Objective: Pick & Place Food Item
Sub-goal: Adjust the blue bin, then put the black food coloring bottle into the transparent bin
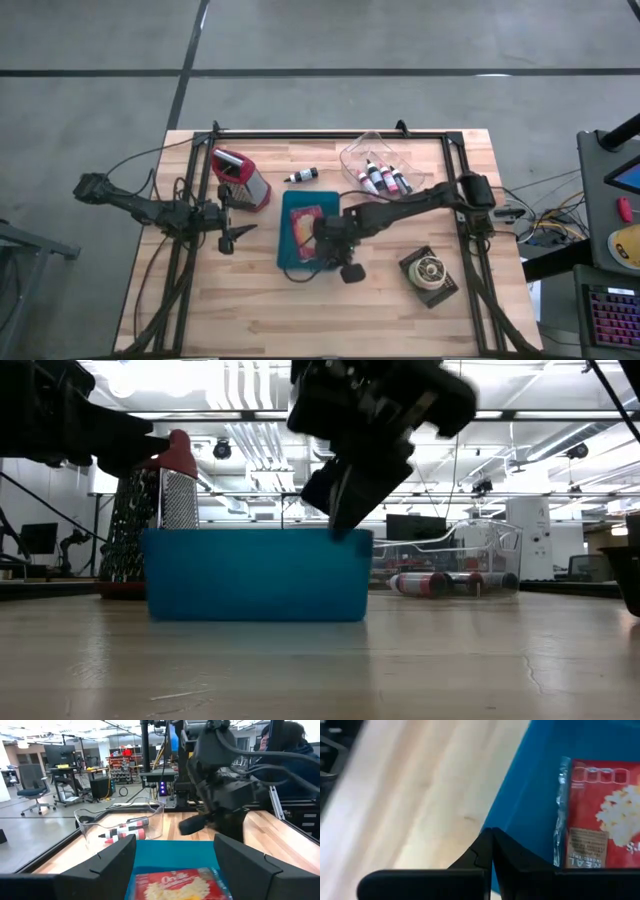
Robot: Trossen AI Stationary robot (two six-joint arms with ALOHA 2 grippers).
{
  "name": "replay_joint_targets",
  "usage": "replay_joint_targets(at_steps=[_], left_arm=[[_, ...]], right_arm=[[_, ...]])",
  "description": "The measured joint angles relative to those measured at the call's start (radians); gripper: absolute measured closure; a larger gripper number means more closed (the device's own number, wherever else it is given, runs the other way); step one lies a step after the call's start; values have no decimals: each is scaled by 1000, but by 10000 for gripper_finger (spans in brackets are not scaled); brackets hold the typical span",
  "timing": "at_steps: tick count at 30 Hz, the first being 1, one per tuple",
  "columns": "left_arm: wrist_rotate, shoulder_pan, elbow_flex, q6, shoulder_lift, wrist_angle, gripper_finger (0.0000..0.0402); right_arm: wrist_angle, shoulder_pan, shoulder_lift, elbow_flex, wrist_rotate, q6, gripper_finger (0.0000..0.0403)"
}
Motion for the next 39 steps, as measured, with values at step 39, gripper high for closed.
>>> replay_joint_targets(at_steps=[39], left_arm=[[-157,159,589,62,774,-365,126]], right_arm=[[-99,152,-337,-152,597,179,341]])
